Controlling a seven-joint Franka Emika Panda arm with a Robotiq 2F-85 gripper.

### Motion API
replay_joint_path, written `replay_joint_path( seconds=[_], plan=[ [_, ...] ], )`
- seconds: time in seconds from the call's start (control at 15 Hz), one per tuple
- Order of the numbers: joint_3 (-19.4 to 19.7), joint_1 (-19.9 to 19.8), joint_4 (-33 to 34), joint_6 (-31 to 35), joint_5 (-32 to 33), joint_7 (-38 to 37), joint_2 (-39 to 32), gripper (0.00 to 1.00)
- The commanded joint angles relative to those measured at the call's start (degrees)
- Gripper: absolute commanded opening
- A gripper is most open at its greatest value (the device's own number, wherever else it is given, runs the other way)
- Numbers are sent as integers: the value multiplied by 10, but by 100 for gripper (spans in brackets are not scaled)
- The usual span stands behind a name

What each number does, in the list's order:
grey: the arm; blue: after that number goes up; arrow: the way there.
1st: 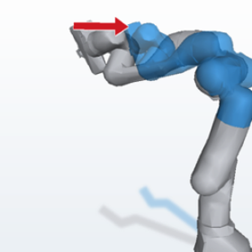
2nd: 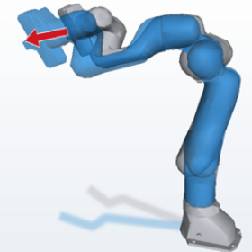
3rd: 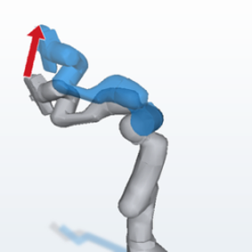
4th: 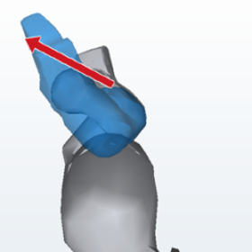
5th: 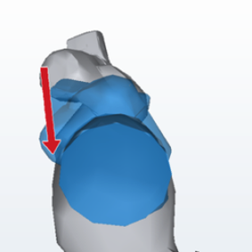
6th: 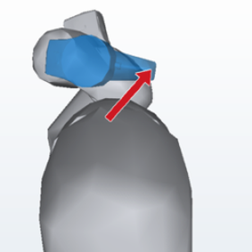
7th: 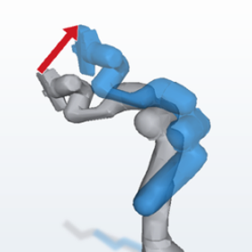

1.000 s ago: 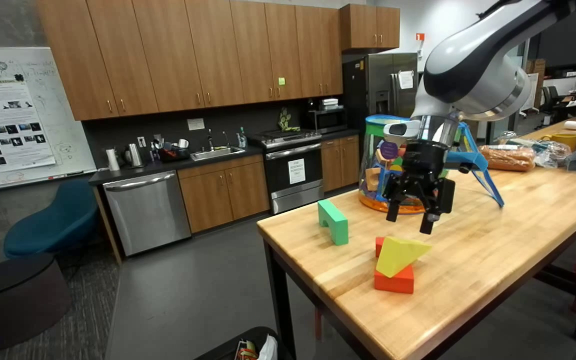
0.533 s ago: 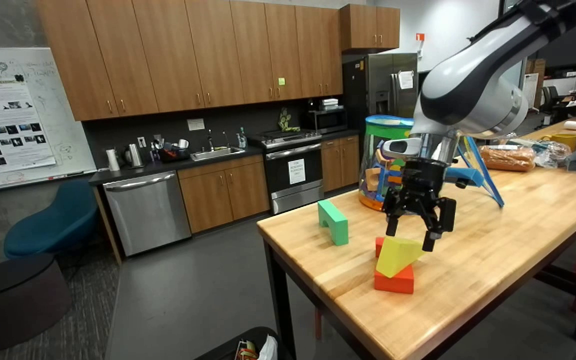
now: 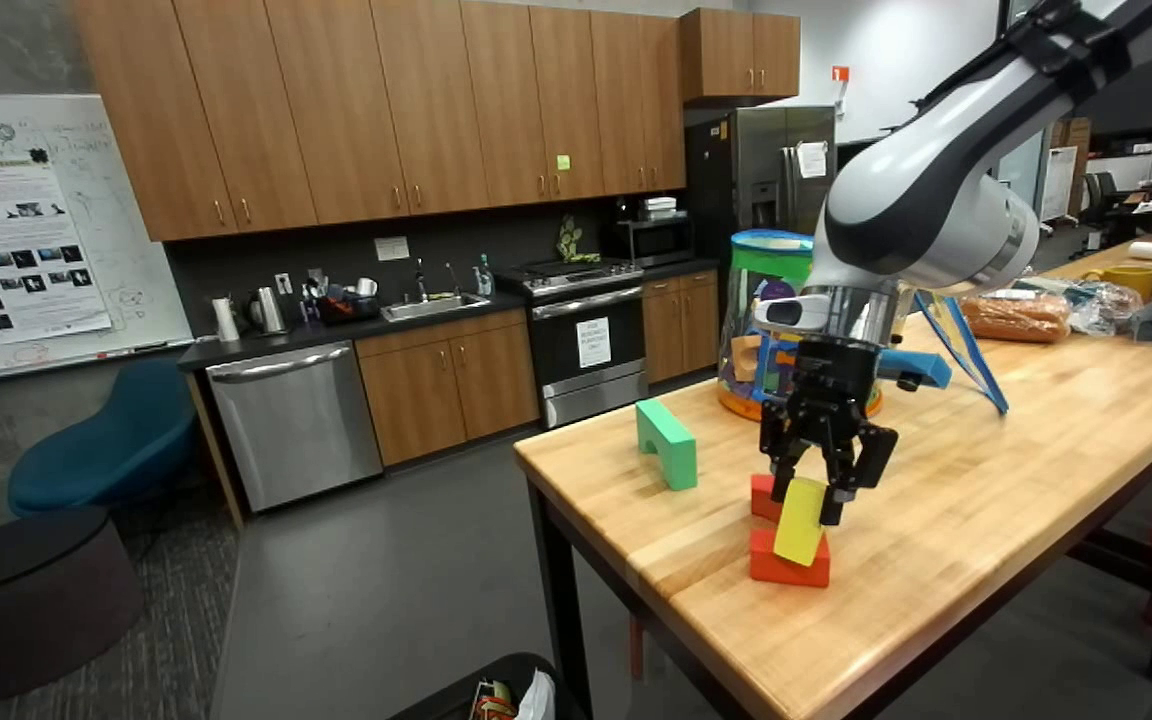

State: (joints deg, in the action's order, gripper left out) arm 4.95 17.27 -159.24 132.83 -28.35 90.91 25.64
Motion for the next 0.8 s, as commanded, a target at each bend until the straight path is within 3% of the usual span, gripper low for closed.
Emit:
replay_joint_path(
  seconds=[0.0,0.13,0.73],
  plan=[
    [-7,4,1,16,-18,7,4,31],
    [-6,4,3,24,-24,5,10,20],
    [-6,-2,41,120,-105,-41,9,19]
  ],
)
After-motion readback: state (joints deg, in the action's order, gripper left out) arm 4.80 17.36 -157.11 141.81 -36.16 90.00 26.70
